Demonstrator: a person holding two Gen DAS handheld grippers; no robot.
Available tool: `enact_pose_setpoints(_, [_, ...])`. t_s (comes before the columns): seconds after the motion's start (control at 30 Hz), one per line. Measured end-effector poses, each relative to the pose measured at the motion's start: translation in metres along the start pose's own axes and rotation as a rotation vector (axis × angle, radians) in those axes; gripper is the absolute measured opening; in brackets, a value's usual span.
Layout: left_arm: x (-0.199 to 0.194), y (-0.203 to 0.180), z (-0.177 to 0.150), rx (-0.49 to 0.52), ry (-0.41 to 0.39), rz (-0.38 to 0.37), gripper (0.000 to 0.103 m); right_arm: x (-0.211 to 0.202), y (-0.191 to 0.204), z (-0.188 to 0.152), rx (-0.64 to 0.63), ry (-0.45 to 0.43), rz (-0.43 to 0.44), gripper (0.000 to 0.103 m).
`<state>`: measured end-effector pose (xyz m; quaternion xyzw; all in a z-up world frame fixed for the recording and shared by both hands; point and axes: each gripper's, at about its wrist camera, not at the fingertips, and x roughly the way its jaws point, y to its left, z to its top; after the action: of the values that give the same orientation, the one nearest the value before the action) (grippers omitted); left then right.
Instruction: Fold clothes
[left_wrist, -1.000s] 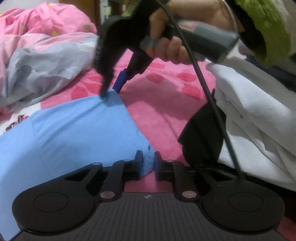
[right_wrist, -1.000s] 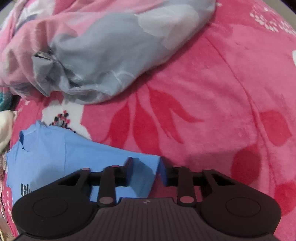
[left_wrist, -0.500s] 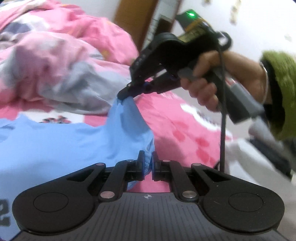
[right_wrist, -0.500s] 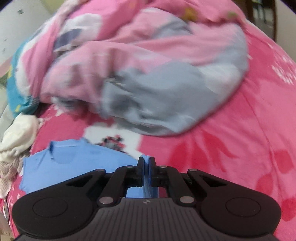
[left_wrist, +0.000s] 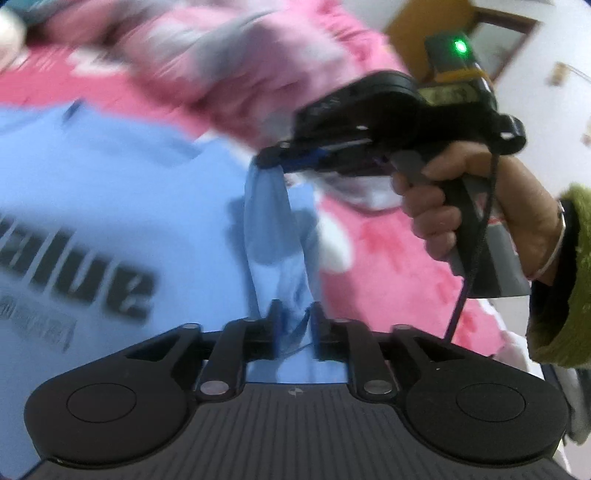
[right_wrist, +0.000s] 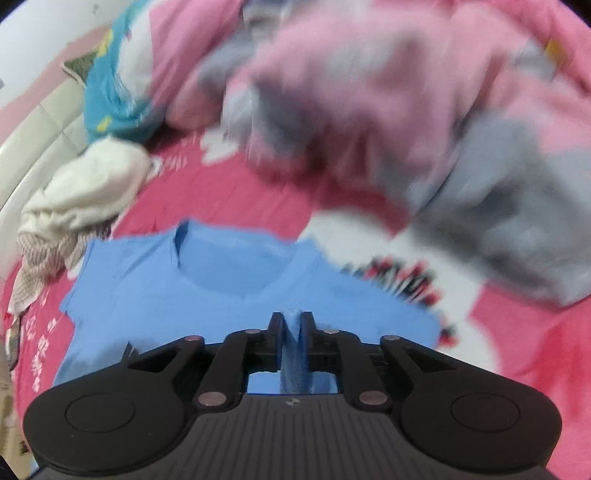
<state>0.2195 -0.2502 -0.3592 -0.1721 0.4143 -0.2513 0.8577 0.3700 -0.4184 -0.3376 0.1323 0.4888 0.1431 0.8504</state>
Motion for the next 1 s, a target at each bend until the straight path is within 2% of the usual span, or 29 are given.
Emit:
enact_pose_setpoints(0.07, [-0.008, 0.015, 0.0, -0.041, 0.009, 0.037, 0.027, -0.002, -0.008, -0.003, 0.07, -0.005, 0.016, 0.011])
enact_pose_setpoints(0.13, [-0.014, 0.026, 0.002, -0.068, 0.009, 0.068, 0.028, -0.019, -0.019, -0.006, 0.15, -0.051, 0.042, 0.011])
enact_pose_setpoints(0.27, [-0.026, 0.036, 0.013, -0.063, -0.012, 0.106, 0.028, -0.066, -0.033, -0.022, 0.253, -0.091, -0.005, 0.011])
enact_pose_setpoints(0.33, [-0.024, 0.031, 0.02, -0.015, -0.017, 0.089, 0.029, -0.082, -0.035, -0.035, 0.283, -0.077, -0.047, 0.011])
enact_pose_setpoints(0.47, [0.006, 0.002, 0.031, 0.159, 0.037, 0.027, 0.04, -0.089, -0.027, -0.076, 0.319, -0.029, -0.13, 0.011])
enact_pose_setpoints(0.6, [0.045, -0.018, 0.024, 0.307, 0.148, 0.066, 0.04, -0.084, -0.019, -0.11, 0.318, -0.035, -0.212, 0.011])
enact_pose_setpoints(0.67, [0.041, -0.013, 0.021, 0.295, 0.139, 0.096, 0.04, -0.082, -0.018, -0.118, 0.324, -0.068, -0.227, 0.011])
enact_pose_setpoints(0.83, [0.024, -0.001, 0.017, 0.225, 0.124, 0.149, 0.04, -0.07, -0.019, -0.113, 0.345, -0.124, -0.146, 0.011])
enact_pose_setpoints(1.0, [0.017, 0.01, 0.016, 0.168, 0.116, 0.192, 0.04, -0.045, -0.019, -0.097, 0.352, -0.115, -0.046, 0.011])
